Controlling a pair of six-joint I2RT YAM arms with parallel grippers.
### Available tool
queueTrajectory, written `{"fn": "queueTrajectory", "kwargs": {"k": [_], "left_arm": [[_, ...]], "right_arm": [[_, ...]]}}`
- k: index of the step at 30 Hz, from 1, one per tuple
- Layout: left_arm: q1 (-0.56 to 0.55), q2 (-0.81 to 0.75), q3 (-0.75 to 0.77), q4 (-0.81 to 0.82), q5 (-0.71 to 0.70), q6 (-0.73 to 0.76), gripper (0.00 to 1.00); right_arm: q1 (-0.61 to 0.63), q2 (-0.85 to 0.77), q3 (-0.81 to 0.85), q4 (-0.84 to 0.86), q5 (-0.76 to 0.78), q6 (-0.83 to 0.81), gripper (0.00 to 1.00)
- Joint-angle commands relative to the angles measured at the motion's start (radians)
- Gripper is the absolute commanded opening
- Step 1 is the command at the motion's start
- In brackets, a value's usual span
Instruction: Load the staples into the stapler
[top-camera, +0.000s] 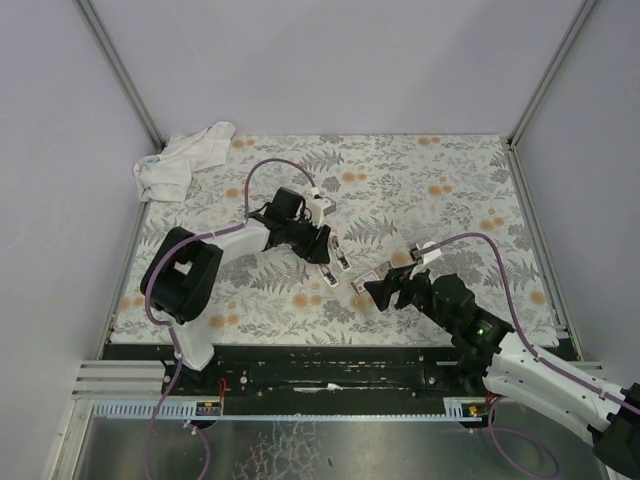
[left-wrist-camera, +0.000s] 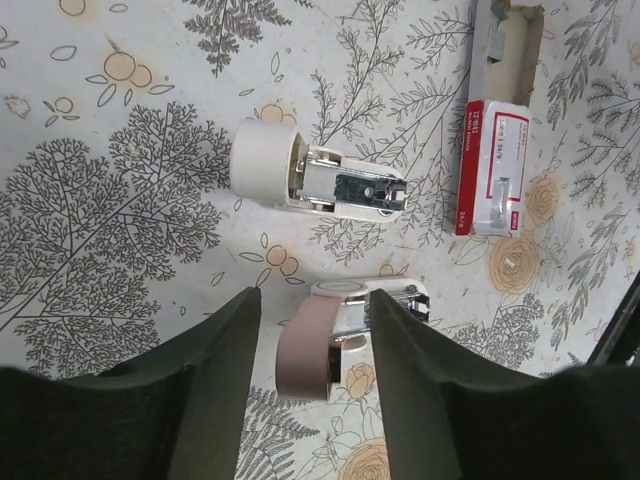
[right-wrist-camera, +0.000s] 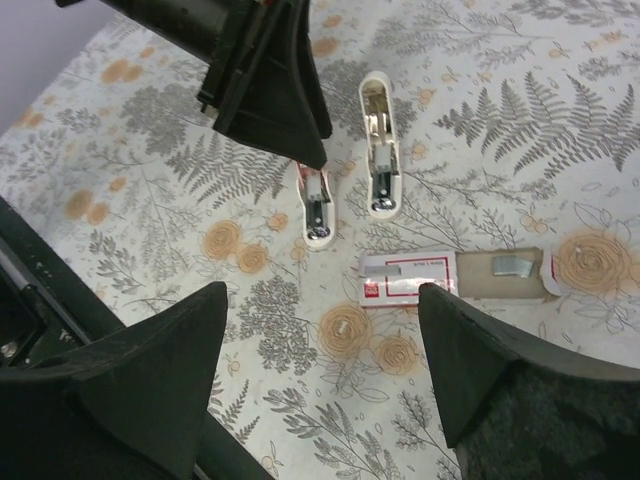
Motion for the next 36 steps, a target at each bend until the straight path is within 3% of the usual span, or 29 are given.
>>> {"fn": "queueTrajectory", "kwargs": {"k": [1,6,10,17,22,27,36], "left_arm": [[0.006,0.002,0.011,-0.013,-0.023,-0.003,0.51],[0.007,-0.053,-0.005,0.002,-0.067,-0.037,0.58],[0.01,-0.168,-0.047,0.039,-0.136,-0.086,0.62],[0.026,-0.421,-0.058,0.023,-0.346,-0.236,0.7],[0.106,-0.603,-0.052,-0.048,-0.431,-0.34,0.85],[0.212,-0.649,-0.064,-0.135,-0.351,-0.316,0.87],[0.222,-0.694,-0.131,-0.12,-0.453,-0.28,0.87]], "right_arm": [[0.002,0.035,0.096,-0.059,0.079,-0.011,0.84],[0.002,0.106,0.176,-0.138,0.125,-0.054,0.83],[-0.007,0.223,0.279,-0.258,0.203,-0.06,0.74],[-0.143,0.477,0.434,-0.419,0.093,-0.065,0.56],[-0.204,0.649,0.525,-0.486,0.066,-0.115,0.48],[-0.216,0.789,0.583,-0.493,0.064,-0.166,0.44],[-0.227,0.943,0.642,-0.468,0.04,-0.239,0.36]]}}
